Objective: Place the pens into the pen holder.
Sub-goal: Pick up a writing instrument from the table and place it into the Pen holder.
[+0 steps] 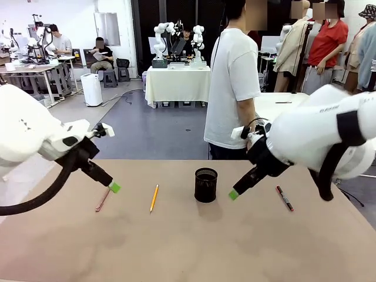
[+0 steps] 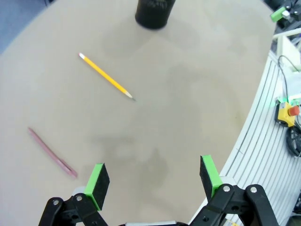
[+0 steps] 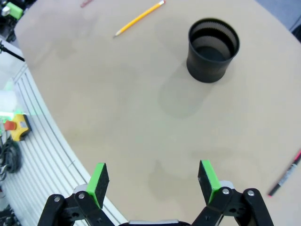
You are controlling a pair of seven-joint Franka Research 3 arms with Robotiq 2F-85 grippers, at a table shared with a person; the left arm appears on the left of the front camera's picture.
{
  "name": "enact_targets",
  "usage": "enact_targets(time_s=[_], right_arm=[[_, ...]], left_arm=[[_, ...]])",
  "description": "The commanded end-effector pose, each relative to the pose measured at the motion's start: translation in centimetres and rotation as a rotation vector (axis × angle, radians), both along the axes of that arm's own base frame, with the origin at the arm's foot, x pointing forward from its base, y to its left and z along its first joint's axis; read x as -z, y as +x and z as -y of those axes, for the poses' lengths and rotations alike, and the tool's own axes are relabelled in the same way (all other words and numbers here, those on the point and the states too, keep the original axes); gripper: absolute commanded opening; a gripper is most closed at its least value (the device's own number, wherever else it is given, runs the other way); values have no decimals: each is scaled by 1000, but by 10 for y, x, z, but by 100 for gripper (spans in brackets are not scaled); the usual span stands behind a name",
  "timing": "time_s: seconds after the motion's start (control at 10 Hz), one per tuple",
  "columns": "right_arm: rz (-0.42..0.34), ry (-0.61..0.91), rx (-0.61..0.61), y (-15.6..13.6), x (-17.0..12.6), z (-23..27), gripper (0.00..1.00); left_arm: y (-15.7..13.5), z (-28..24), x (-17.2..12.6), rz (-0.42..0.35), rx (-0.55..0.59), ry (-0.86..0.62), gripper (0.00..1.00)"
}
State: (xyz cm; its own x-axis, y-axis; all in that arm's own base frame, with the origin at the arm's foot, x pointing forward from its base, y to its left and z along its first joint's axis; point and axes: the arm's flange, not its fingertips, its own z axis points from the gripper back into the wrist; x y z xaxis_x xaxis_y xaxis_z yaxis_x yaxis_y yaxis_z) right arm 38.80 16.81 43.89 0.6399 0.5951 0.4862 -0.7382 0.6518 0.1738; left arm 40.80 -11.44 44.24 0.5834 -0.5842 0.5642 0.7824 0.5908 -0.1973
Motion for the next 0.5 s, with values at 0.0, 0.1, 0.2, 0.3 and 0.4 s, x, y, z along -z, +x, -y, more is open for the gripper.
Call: enact_targets(time_s=[0.0,0.1,0.2,0.3,0.4], right_arm=[[7,59,-67,14,-23,19,100],[20,83,-95,20,-37,29,100],[60,88,-90,23,-49,36,100],[113,92,-101,23,-62,41,100],[175,94,-89,23,-69,46,100]], left_arm=[[15,-16,-7,47,62,-69,100],[19,-21,-18,78,71,-85,100],[21,-26,-27,103,61,-73,100],[23,-30,-39,129,52,-65,100],[25,-33,-46,149,40,-50,100]])
